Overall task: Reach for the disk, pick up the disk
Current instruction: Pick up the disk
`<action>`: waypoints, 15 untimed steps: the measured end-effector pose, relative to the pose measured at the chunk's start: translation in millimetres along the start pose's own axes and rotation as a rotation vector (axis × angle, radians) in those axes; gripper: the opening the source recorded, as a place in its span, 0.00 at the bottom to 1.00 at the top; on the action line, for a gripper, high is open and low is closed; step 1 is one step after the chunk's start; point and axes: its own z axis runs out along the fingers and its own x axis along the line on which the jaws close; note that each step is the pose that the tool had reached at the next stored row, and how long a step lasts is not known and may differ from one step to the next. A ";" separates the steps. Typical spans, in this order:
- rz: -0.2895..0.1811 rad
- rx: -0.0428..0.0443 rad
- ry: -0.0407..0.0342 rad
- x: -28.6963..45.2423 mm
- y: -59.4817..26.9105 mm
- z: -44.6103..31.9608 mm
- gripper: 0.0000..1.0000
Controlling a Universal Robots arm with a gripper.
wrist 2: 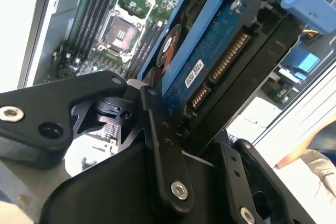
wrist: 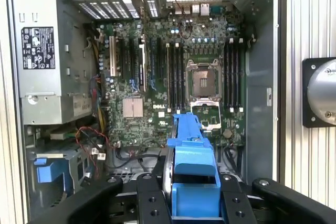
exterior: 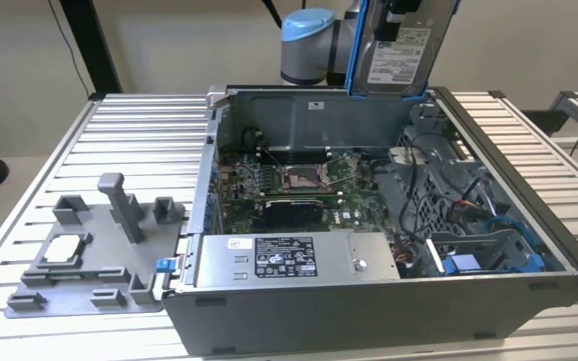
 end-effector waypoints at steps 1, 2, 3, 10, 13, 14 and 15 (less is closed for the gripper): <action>0.000 0.0000 -0.0001 -0.1 -2.3 0.0 0.00; 0.000 -0.0001 -0.0001 -0.3 -4.4 0.0 0.00; 0.000 -0.0001 -0.0001 -0.4 -6.5 -0.1 0.00; 0.000 -0.0003 0.0000 -1.2 -20.9 -0.3 0.00; 0.000 -0.0004 0.0000 -1.5 -26.9 -0.3 0.00; 0.000 -0.0004 -0.0001 -1.6 -28.8 -0.3 0.00; 0.000 -0.0004 0.0000 -1.8 -30.8 -0.4 0.00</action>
